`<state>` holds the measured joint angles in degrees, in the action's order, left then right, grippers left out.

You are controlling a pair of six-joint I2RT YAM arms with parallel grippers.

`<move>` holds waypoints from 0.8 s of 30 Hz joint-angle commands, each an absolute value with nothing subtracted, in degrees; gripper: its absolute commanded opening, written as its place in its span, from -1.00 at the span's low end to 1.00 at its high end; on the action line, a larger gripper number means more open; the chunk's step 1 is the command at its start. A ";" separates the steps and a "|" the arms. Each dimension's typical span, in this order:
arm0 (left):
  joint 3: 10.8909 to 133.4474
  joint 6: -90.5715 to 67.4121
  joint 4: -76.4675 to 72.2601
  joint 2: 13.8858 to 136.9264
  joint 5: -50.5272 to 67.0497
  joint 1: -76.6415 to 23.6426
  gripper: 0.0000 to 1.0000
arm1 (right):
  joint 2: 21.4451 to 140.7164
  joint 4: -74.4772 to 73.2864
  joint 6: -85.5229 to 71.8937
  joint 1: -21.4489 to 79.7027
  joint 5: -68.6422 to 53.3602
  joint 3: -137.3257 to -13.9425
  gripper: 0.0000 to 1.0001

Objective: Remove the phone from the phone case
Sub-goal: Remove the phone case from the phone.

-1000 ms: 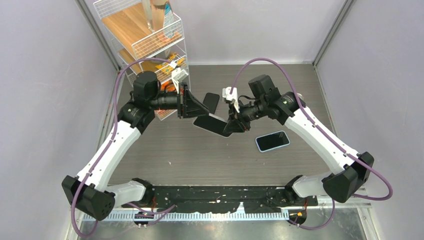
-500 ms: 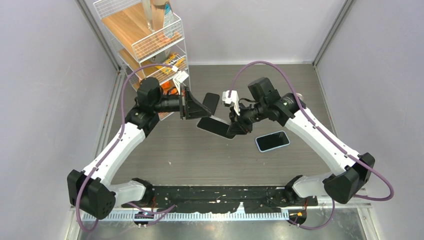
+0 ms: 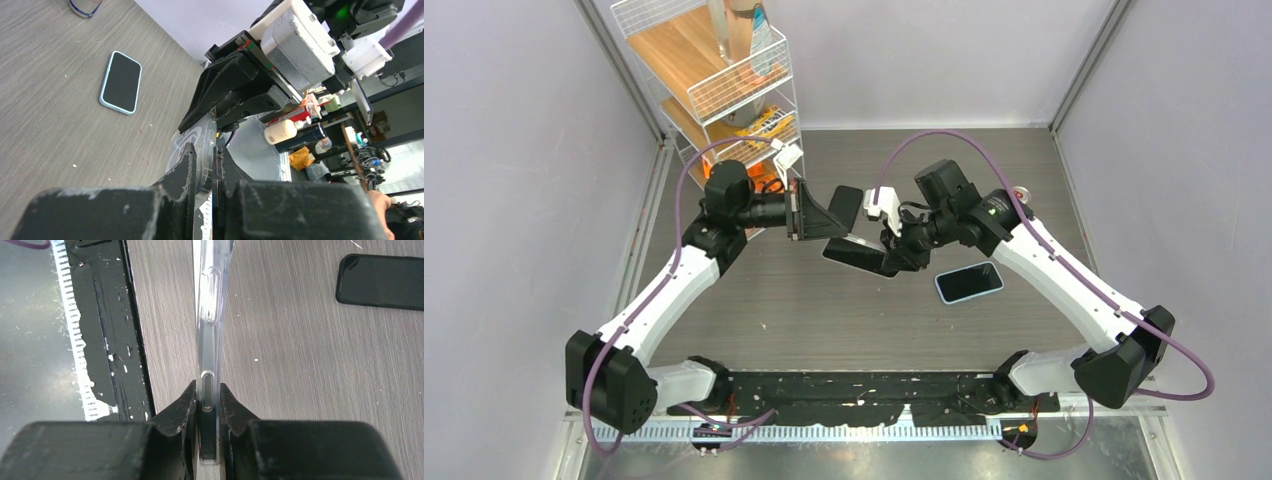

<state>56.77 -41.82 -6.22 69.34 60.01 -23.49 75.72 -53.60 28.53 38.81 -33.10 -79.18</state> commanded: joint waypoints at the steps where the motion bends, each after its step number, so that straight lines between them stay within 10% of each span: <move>1: 55.98 -48.20 -7.43 71.87 54.54 -23.99 -1.00 | 73.97 -45.13 29.89 40.90 -32.29 -83.53 -0.89; 24: 57.56 -51.65 -3.73 78.06 49.78 -23.99 -1.00 | 75.39 -45.84 31.79 44.45 -23.69 -84.66 -0.89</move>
